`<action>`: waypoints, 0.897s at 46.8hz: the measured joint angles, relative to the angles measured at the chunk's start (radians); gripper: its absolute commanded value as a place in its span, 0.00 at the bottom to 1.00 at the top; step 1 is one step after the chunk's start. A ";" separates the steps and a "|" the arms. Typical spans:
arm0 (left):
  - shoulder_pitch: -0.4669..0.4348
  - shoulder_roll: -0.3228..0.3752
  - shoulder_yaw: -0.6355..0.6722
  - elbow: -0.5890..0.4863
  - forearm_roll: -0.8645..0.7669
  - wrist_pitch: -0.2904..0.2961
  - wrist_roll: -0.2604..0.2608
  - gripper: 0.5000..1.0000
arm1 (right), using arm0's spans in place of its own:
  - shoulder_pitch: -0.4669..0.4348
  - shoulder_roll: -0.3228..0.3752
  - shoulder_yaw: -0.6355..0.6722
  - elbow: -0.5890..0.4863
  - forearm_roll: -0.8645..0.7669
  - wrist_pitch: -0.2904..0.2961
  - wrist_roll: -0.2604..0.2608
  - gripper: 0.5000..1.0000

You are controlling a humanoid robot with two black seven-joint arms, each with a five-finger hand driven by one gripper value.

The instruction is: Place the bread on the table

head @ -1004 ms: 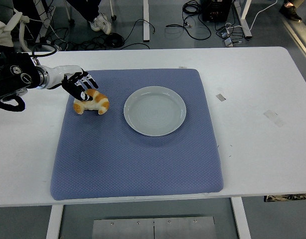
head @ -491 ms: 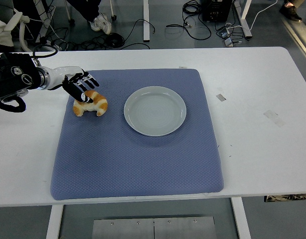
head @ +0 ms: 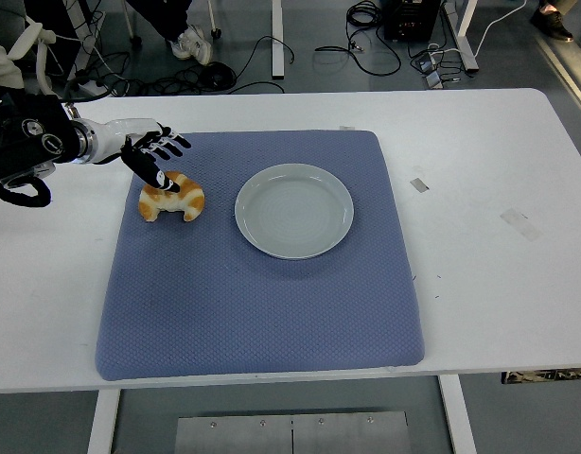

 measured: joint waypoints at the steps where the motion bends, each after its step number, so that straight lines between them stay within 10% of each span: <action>1: -0.002 0.002 -0.001 0.000 -0.001 -0.001 0.000 0.95 | 0.000 0.000 0.000 0.000 0.000 0.000 0.000 1.00; 42: 0.114 0.069 -0.304 -0.002 -0.152 -0.006 -0.010 0.97 | 0.000 0.000 0.000 0.000 0.000 0.000 0.000 1.00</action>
